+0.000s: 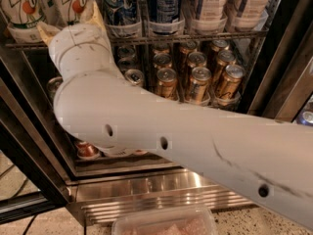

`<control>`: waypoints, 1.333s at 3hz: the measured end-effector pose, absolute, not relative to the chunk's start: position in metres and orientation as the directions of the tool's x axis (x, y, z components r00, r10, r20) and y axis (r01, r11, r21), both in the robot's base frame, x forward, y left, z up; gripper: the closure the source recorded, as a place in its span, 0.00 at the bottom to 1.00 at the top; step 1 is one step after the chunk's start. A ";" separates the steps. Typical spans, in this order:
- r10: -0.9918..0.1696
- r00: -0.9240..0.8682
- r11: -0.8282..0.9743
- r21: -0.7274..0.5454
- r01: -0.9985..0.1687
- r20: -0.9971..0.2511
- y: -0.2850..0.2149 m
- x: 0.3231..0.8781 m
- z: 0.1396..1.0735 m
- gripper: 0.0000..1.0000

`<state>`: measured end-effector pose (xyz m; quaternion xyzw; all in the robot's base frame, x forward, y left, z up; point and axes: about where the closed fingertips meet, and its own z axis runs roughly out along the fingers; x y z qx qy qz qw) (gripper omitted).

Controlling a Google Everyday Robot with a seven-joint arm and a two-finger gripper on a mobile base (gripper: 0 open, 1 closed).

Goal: Pick 7up can from top shelf of fridge

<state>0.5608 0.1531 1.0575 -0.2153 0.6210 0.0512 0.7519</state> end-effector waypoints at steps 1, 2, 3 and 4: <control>-0.183 0.233 0.911 -0.254 -0.325 -0.955 0.148 0.567 1.062 0.37; -0.175 0.245 0.920 -0.247 -0.304 -0.954 0.142 0.573 1.069 0.37; -0.168 0.261 0.926 -0.243 -0.290 -0.951 0.137 0.577 1.077 0.37; -0.161 0.265 0.927 -0.237 -0.289 -0.951 0.136 0.581 1.080 0.37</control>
Offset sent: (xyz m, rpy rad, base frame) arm 0.0237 -0.0223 0.0116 0.0422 -0.0361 -0.0616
